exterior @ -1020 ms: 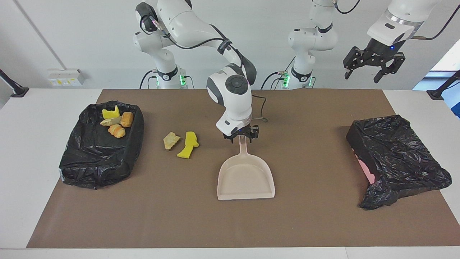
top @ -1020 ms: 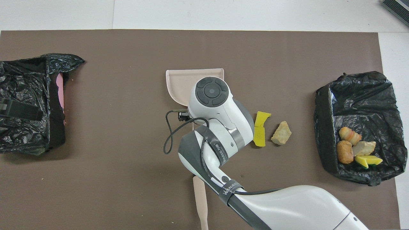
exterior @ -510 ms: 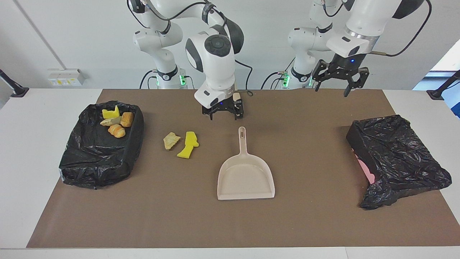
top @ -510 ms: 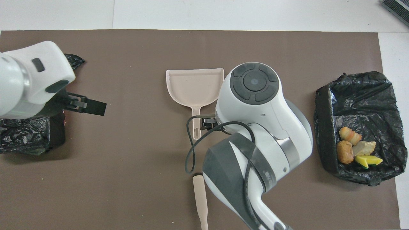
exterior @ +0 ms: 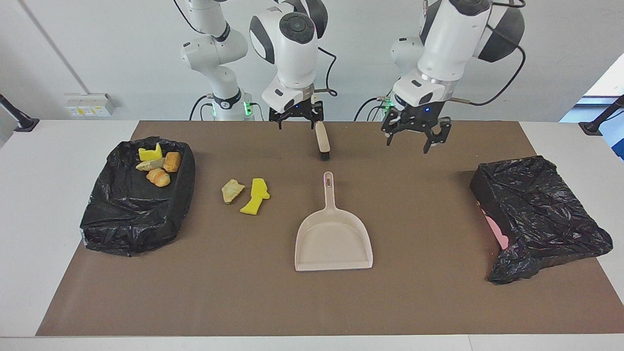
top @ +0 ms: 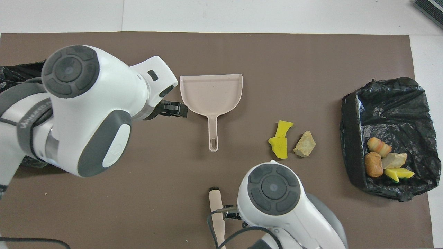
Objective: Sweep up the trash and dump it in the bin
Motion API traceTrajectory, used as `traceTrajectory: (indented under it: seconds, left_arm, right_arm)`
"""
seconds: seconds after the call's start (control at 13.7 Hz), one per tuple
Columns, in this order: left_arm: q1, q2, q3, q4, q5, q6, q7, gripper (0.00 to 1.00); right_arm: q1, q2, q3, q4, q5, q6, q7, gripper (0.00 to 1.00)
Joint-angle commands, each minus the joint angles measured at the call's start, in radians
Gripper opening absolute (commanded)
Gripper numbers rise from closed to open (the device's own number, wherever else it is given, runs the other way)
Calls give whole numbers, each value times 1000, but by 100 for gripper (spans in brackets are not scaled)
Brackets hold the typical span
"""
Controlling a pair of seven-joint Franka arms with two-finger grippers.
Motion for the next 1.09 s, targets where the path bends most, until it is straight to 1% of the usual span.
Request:
traceTrajectory:
  seconds: [0.0, 0.07, 0.22, 0.44, 0.58, 0.66, 0.8, 0.95, 1.02]
  left_arm:
    - [12, 95, -83, -18, 96, 97, -157, 100]
    - [15, 129, -125, -20, 148, 119, -221, 100]
    - [14, 173, -149, -29, 177, 167, -300, 100]
    - [6, 181, -167, -81, 177, 236, -354, 100]
    - [-3, 196, -169, -92, 177, 254, -357, 100]
    - [-8, 210, -170, -92, 178, 263, -368, 100]
    - [-32, 232, -175, -98, 181, 276, -392, 100]
    - [-48, 244, -176, -100, 242, 288, -433, 100]
    - [-51, 246, -177, -103, 244, 288, -440, 100]
  right_arm:
    - [49, -108, 0, -167, 60, 79, -14, 100]
    - [81, -104, 0, -199, 68, 131, 9, 100]
    - [165, -76, 0, -259, 79, 276, 91, 100]
    - [235, -1, 0, -278, 82, 378, 150, 100]
    - [308, 68, 0, -321, 108, 516, 214, 100]
    - [328, 83, 0, -339, 108, 567, 245, 100]
    - [336, 76, 0, -361, 108, 563, 247, 100]
    - [344, 50, 0, -402, 108, 559, 231, 100]
    - [357, 45, 0, -407, 108, 558, 233, 100]
